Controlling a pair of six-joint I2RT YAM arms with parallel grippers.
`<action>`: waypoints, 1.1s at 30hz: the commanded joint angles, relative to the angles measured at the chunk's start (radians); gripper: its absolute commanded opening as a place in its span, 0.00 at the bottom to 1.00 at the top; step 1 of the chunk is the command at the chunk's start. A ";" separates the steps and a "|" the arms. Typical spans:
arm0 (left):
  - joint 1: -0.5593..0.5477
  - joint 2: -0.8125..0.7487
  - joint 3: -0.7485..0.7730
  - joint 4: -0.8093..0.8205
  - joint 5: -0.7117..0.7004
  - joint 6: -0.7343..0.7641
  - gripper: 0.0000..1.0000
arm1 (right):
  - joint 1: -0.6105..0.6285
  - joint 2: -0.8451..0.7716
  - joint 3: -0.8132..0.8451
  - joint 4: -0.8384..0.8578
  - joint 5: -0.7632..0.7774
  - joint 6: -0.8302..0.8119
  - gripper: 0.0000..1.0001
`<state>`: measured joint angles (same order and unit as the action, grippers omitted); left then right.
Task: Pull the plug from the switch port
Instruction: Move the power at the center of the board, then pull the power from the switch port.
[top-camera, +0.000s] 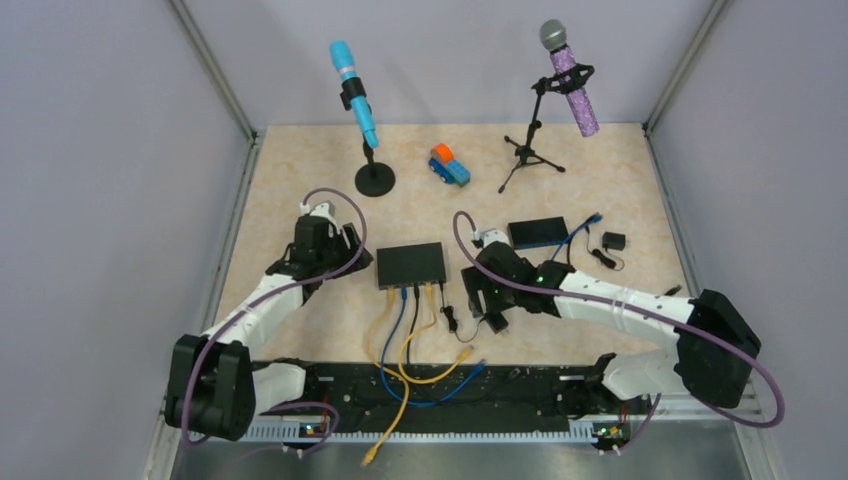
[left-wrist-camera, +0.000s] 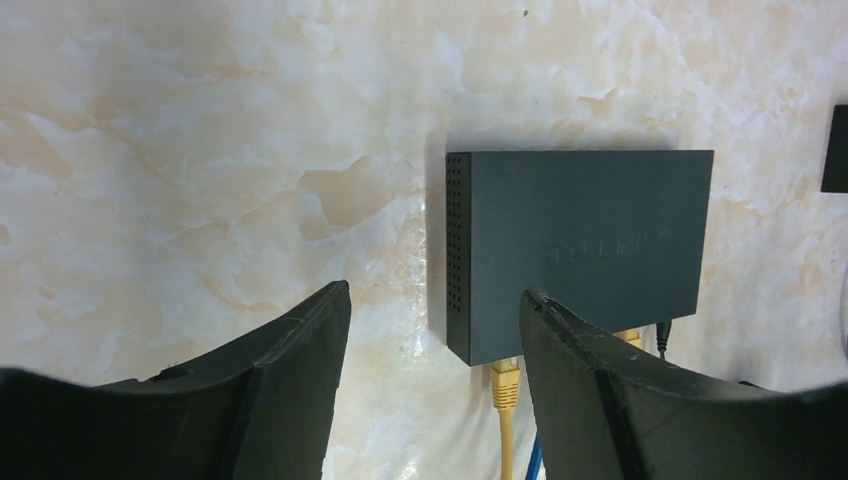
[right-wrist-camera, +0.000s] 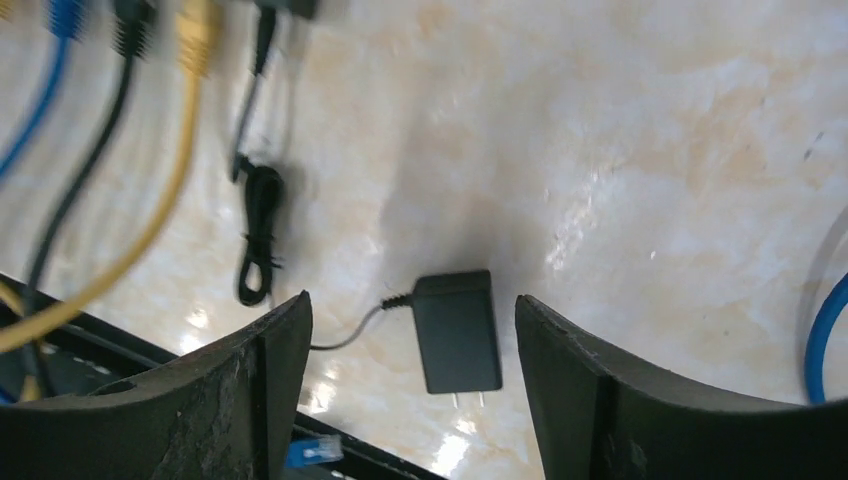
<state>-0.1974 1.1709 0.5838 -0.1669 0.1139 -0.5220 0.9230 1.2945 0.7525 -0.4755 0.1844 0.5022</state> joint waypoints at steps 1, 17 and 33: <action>-0.002 -0.003 0.067 0.023 0.051 0.086 0.68 | -0.005 -0.006 0.135 0.059 0.032 0.016 0.73; -0.174 0.151 0.356 -0.117 0.246 0.763 0.99 | -0.143 0.182 0.011 0.466 -0.310 0.394 0.68; -0.229 0.374 0.495 -0.420 0.254 1.290 0.98 | -0.198 0.253 -0.105 0.746 -0.462 0.559 0.67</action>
<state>-0.4244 1.5372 1.0702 -0.5617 0.3359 0.6769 0.7395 1.5169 0.6544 0.1711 -0.2302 1.0206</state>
